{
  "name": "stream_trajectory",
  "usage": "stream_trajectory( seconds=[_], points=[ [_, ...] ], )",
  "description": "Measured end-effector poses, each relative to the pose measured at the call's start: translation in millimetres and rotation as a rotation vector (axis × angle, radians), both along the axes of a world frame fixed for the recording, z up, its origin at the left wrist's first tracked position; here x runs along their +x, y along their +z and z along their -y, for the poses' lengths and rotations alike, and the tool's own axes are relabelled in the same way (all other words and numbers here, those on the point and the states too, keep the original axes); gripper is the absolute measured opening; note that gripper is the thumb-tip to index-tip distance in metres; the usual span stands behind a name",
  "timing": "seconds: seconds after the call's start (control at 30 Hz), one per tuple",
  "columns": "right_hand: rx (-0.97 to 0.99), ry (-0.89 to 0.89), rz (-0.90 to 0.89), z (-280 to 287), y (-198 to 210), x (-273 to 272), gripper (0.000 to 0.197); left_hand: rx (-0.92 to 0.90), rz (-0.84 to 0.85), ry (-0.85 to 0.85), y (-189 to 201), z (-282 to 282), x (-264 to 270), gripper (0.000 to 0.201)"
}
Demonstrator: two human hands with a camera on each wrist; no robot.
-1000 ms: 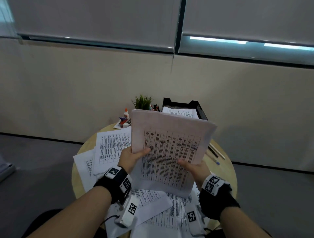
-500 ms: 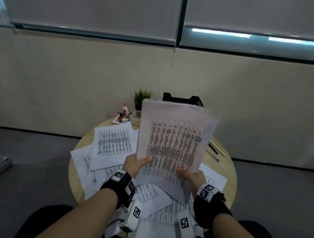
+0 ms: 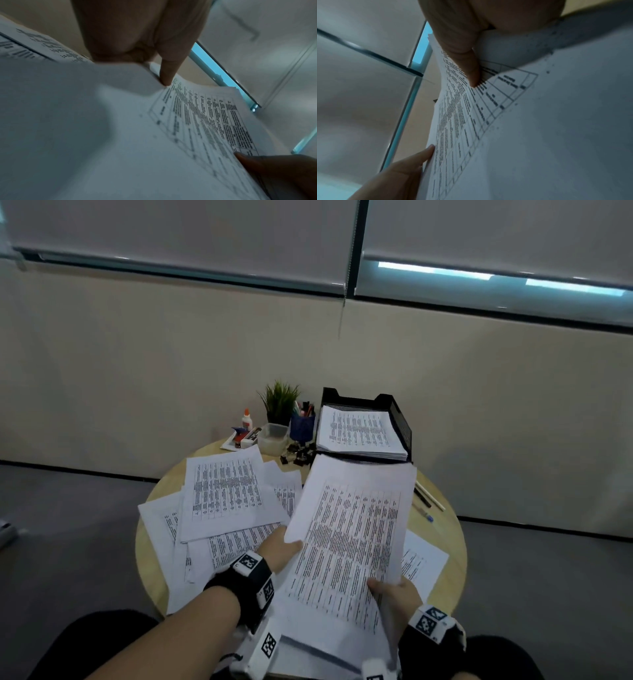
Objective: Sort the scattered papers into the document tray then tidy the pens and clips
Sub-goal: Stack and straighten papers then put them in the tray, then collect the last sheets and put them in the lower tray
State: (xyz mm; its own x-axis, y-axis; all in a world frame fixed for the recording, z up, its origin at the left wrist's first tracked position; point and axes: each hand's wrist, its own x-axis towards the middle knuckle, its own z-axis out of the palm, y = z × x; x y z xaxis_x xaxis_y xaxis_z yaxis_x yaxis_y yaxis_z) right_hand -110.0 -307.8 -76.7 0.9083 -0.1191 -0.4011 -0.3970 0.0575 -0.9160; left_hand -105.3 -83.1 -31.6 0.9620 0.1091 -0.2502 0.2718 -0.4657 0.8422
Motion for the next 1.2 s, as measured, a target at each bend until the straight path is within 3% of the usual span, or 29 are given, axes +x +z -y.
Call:
stream_trajectory(
  seconds=[0.13, 0.3, 0.33, 0.47, 0.5, 0.57, 0.77, 0.83, 0.93, 1.0, 1.13, 1.2],
  points=[
    [-0.056, 0.052, -0.192, 12.4, -11.9, -2.0, 0.020, 0.105, -0.153, -0.244, -5.3, -1.7, -12.8, 0.051],
    [-0.121, 0.096, -0.248, 24.1, 1.0, 17.2, 0.036, -0.057, -0.246, -0.387, -4.4, -15.9, -19.6, 0.070],
    [-0.127, 0.111, -0.232, 26.3, 2.4, 25.7, 0.042, -0.118, -0.249, -0.370, -3.1, -17.7, -21.1, 0.067],
    [-0.140, 0.192, -0.179, 48.5, -40.6, 89.3, 0.099, -0.477, -0.335, -0.248, -4.5, -22.6, -20.5, 0.049],
    [-0.139, 0.236, -0.194, 46.4, -32.8, 93.5, 0.099, -0.518, -0.321, -0.212, -3.3, -23.3, -17.9, 0.049],
    [-0.103, 0.256, -0.178, 28.3, 21.0, 82.1, 0.077, -0.582, -0.272, -0.138, -2.2, -24.0, -7.2, 0.051],
    [0.029, 0.275, -0.229, 38.0, 55.6, 110.8, 0.043, -0.688, -0.184, -0.089, 4.2, -21.4, 40.9, 0.052],
    [0.067, 0.309, -0.227, 36.6, 68.3, 108.8, 0.020, -0.707, -0.169, -0.075, 8.2, -17.7, 63.5, 0.048],
    [0.109, 0.378, -0.223, 45.3, 61.7, 124.9, 0.033, -0.707, -0.159, 0.005, 7.4, -12.4, 98.2, 0.048],
    [0.085, 0.305, -0.220, 43.9, 56.4, 140.1, 0.039, -0.697, -0.120, 0.053, 6.0, -5.4, 118.4, 0.047],
    [0.116, 0.158, -0.171, 35.4, 47.3, 175.4, 0.045, -0.667, -0.026, 0.211, 4.6, 6.2, 155.0, 0.025],
    [0.145, 0.120, -0.142, 32.5, 46.0, 194.1, 0.052, -0.720, -0.014, 0.246, 2.2, 8.3, 173.4, 0.028]
  ],
)
